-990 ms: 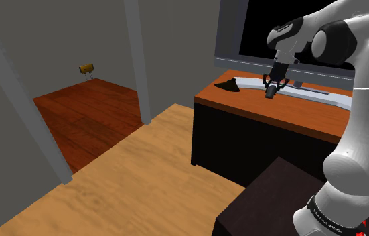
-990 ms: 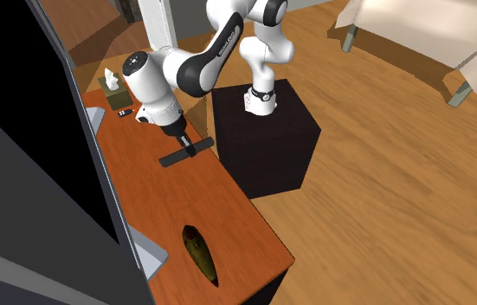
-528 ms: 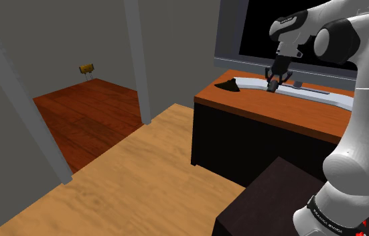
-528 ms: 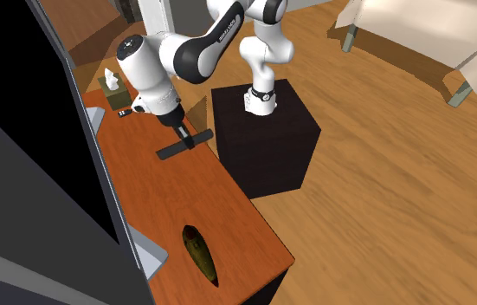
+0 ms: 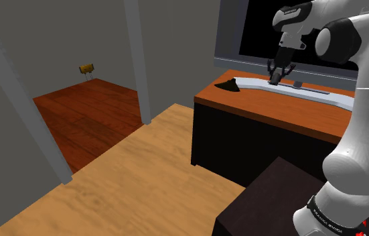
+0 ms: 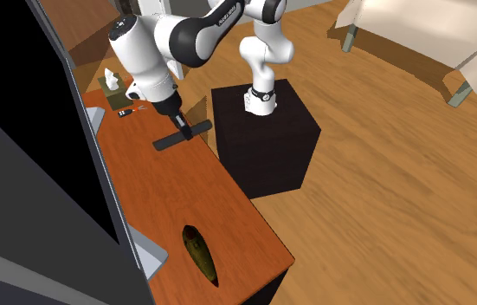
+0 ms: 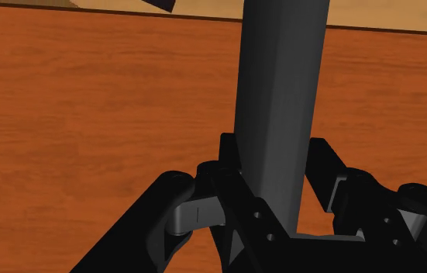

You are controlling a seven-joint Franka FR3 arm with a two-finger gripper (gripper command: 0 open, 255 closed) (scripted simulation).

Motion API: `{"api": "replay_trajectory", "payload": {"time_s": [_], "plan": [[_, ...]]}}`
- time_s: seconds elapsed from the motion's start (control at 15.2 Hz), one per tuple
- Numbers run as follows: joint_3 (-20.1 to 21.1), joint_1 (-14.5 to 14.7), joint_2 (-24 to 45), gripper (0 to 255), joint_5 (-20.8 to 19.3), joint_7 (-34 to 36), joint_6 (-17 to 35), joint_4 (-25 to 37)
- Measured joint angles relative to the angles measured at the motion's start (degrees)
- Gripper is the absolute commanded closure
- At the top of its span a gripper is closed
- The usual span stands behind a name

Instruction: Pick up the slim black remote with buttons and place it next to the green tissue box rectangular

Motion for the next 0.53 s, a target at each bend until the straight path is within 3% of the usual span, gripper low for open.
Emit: {"api": "replay_trajectory", "payload": {"time_s": [0.53], "plan": [[0.0, -0.8, 0.7, 255, 0.3, 1.0, -6.5, 7.3]]}}
